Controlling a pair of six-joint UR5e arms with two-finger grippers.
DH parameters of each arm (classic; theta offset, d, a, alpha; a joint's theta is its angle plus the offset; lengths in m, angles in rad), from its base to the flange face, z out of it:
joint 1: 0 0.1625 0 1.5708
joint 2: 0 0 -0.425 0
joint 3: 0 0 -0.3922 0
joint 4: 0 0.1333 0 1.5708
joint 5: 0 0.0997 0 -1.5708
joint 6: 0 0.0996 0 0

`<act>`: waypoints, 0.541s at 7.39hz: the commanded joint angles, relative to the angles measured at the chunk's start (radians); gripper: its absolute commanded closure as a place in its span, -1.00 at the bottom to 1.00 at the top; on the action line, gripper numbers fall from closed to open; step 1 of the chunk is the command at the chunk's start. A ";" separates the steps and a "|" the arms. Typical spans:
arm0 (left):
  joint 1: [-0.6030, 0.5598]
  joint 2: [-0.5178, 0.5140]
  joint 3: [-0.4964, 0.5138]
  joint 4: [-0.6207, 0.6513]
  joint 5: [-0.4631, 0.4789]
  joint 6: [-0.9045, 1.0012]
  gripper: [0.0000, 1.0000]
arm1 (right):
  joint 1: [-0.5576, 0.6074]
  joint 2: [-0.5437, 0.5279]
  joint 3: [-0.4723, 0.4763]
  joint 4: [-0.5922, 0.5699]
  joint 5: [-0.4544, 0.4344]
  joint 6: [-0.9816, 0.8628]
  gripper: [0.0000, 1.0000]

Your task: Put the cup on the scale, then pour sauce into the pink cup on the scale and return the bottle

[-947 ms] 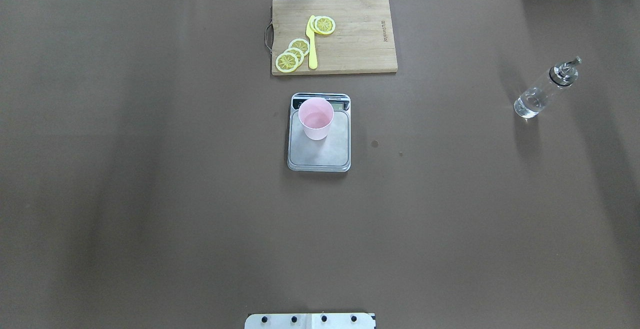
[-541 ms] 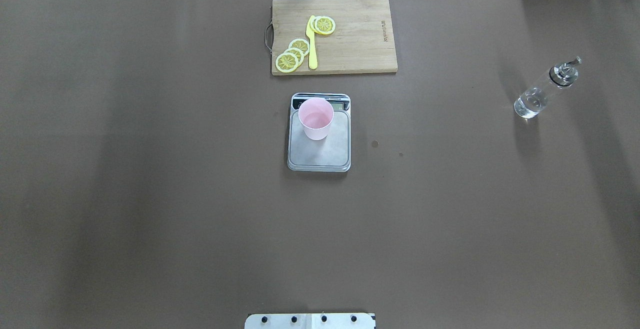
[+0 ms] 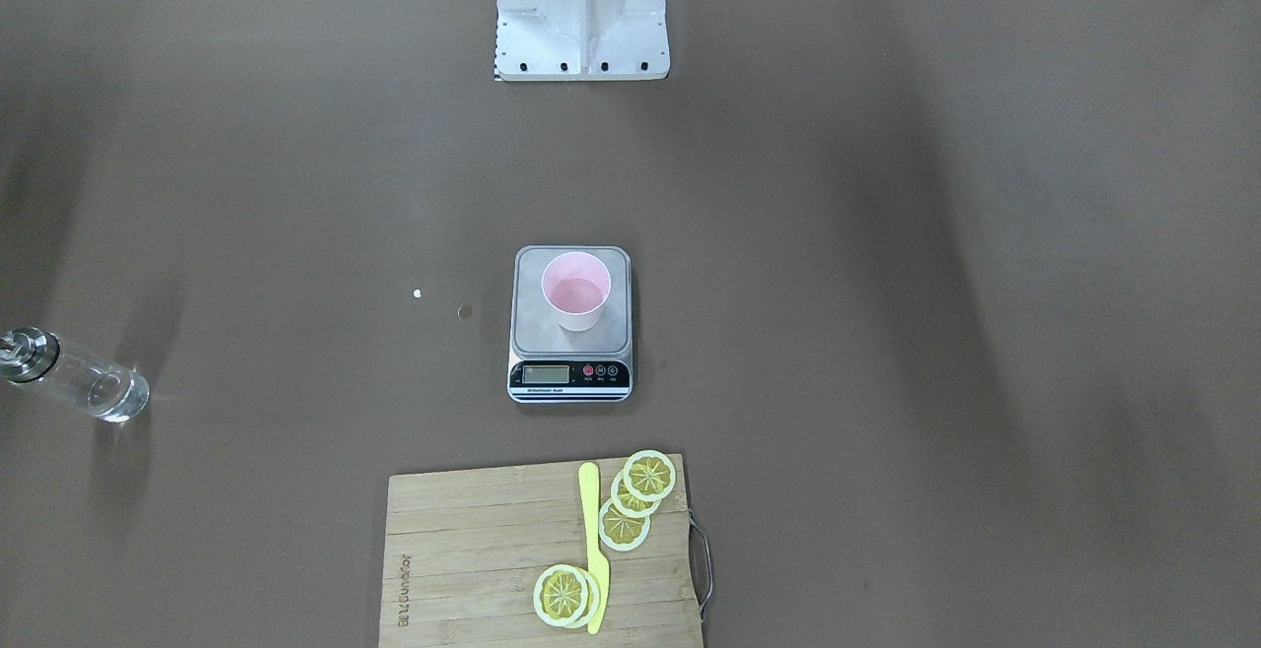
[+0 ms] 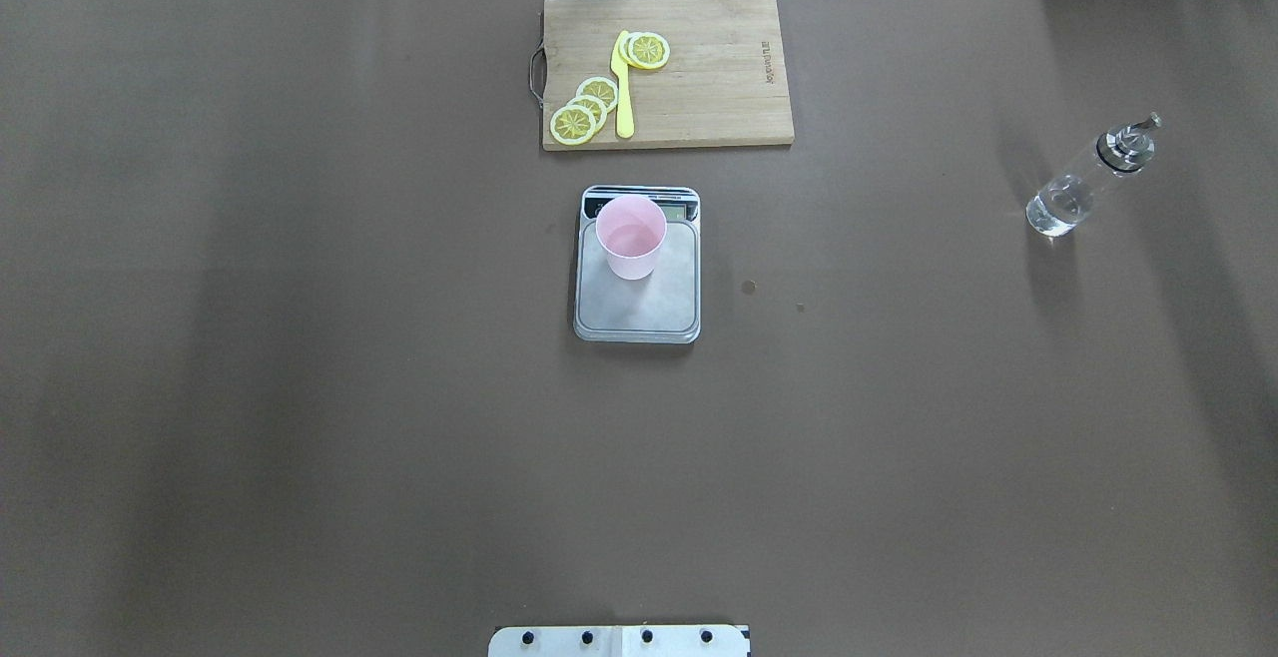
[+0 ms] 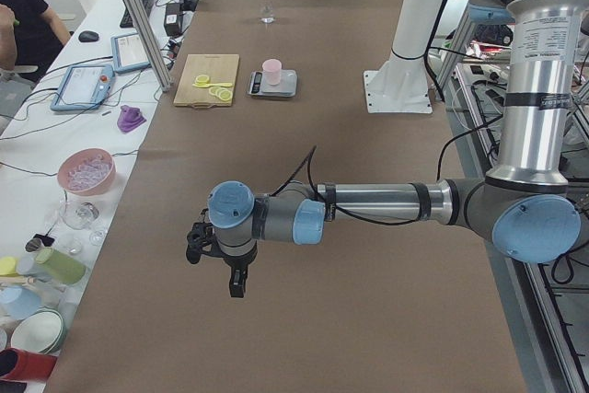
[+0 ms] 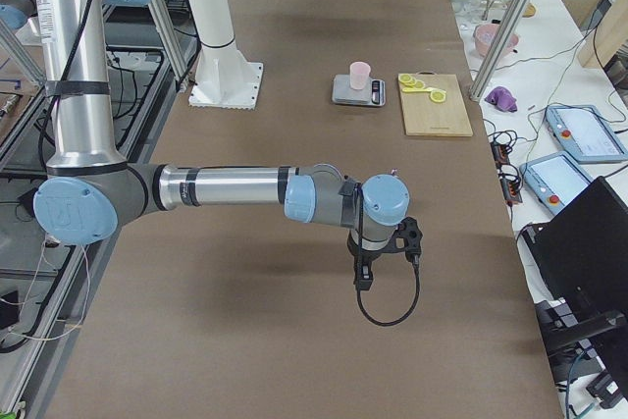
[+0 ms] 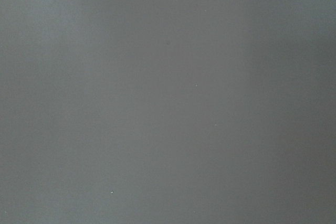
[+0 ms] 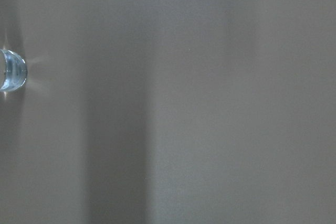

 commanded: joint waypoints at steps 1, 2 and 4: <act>0.001 -0.012 0.018 -0.005 0.000 -0.005 -0.97 | 0.000 0.001 -0.001 0.001 0.001 -0.001 -1.00; 0.001 -0.019 0.016 -0.005 0.000 -0.008 -0.97 | 0.000 0.001 0.002 0.001 0.006 -0.001 -1.00; 0.001 -0.018 0.015 -0.002 -0.001 -0.010 -0.97 | 0.000 0.002 0.004 0.001 0.003 0.001 -1.00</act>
